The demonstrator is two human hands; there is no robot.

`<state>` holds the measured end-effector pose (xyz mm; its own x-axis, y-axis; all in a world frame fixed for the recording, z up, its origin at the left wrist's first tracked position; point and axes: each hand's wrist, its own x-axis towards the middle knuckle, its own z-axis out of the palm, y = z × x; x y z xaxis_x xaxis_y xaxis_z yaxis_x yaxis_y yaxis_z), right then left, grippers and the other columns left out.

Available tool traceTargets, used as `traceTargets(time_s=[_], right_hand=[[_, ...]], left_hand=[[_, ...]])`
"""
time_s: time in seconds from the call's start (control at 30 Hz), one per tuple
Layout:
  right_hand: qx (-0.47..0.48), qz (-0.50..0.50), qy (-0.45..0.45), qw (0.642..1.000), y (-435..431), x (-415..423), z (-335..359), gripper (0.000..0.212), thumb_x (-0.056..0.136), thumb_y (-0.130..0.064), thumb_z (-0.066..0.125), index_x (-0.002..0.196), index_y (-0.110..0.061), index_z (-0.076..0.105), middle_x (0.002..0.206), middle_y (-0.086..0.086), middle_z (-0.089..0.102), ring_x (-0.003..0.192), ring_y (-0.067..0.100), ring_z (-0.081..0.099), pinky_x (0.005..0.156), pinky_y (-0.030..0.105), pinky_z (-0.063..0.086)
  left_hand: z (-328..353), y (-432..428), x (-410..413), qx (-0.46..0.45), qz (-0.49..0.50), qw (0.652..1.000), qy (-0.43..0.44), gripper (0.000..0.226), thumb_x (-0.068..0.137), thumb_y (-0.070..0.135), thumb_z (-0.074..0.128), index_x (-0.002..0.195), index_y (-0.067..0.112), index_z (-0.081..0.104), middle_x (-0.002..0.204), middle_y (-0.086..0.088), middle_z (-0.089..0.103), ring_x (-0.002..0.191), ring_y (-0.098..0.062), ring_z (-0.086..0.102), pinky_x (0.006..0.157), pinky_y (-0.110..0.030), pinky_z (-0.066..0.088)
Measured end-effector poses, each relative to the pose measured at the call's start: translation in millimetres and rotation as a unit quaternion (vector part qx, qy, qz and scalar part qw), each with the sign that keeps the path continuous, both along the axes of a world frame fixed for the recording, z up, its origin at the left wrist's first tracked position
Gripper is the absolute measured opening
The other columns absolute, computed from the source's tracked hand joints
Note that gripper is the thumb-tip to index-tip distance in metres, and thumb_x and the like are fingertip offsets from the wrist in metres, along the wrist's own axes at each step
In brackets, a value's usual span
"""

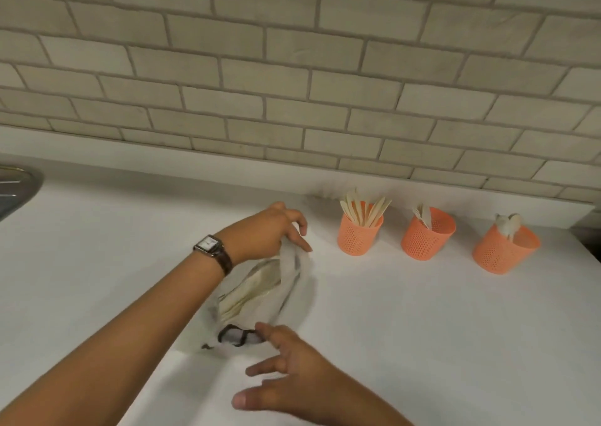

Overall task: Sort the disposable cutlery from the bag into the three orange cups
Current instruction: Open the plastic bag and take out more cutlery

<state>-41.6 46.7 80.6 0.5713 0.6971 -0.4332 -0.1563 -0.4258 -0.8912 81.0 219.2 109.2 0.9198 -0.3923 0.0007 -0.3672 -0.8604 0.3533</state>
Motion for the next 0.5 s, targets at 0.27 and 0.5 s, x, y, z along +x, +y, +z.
traceTargets(time_s=[0.27, 0.5], right_hand=[[-0.138, 0.053, -0.422, 0.895, 6.0, 19.4, -42.8, 0.055, 0.087, -0.015, 0.053, 0.136, -0.03, 0.033, 0.133, -0.01, 0.023, 0.099, 0.02, 0.054, 0.072, 0.025, 0.039], [-0.175, 0.087, -0.547, 0.814, -1.9, 54.9, -75.1, 0.036, 0.076, -0.01, 0.059, 0.108, -0.026, 0.058, 0.125, 0.0, 0.052, 0.09, 0.022, 0.062, 0.058, 0.026, 0.043]], left_hand=[[-38.6, 25.8, -71.4, -0.14, 0.175, 0.974, -0.02, 0.035, 0.085, -0.001, 0.055, 0.101, 0.025, 0.071, 0.103, 0.013, 0.057, 0.091, -0.005, 0.057, 0.088, -0.023, 0.049], [-74.1, 7.7, -95.1, -0.047, 0.233, 0.963, 0.123, 0.029, 0.09, 0.009, 0.042, 0.112, 0.022, 0.055, 0.107, 0.001, 0.058, 0.081, -0.008, 0.053, 0.065, -0.009, 0.038]])
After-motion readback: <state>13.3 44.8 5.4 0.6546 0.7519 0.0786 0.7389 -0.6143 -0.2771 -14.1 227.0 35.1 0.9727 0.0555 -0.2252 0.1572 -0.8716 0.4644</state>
